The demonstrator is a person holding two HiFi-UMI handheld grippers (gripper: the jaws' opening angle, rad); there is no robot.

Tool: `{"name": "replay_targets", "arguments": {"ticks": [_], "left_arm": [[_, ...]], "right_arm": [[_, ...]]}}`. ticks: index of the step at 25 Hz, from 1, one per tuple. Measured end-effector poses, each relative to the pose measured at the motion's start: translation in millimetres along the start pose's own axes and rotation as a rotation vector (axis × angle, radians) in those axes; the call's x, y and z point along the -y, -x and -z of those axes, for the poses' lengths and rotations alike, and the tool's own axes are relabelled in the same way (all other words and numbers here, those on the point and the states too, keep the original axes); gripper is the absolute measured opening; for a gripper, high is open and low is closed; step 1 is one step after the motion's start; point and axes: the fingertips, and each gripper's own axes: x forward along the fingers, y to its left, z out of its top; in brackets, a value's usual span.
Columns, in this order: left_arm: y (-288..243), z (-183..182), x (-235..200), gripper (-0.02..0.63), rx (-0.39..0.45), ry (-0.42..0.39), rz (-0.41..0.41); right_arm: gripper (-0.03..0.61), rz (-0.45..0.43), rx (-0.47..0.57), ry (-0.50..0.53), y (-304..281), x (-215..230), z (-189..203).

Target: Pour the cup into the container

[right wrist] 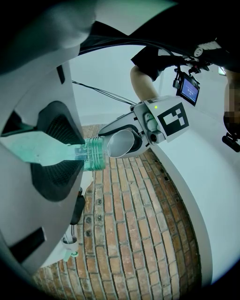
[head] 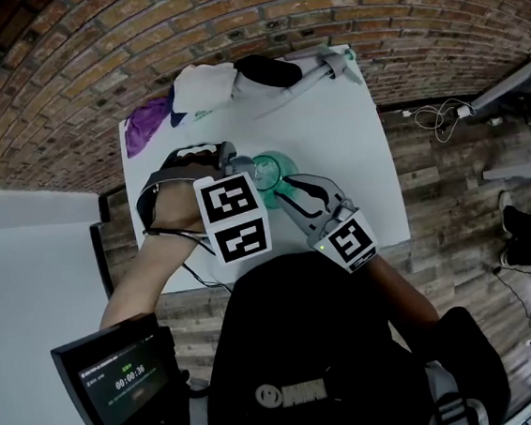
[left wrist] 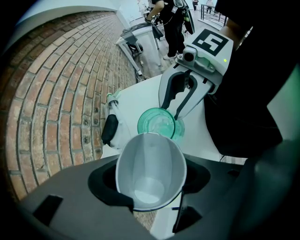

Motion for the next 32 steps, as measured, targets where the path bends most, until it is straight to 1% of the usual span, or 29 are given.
{"name": "replay_targets", "arguments": {"ticks": [15, 32], "left_arm": [[0.3, 0.5, -0.9, 0.273, -0.022, -0.016, 0.001], [0.2, 1.0, -1.4, 0.273, -0.059, -0.046, -0.024]], "right_arm": [[0.106, 0.003, 0.002, -0.009, -0.6, 0.1, -1.7], [0.106, 0.0, 0.005, -0.014, -1.0, 0.2, -1.6]]}}
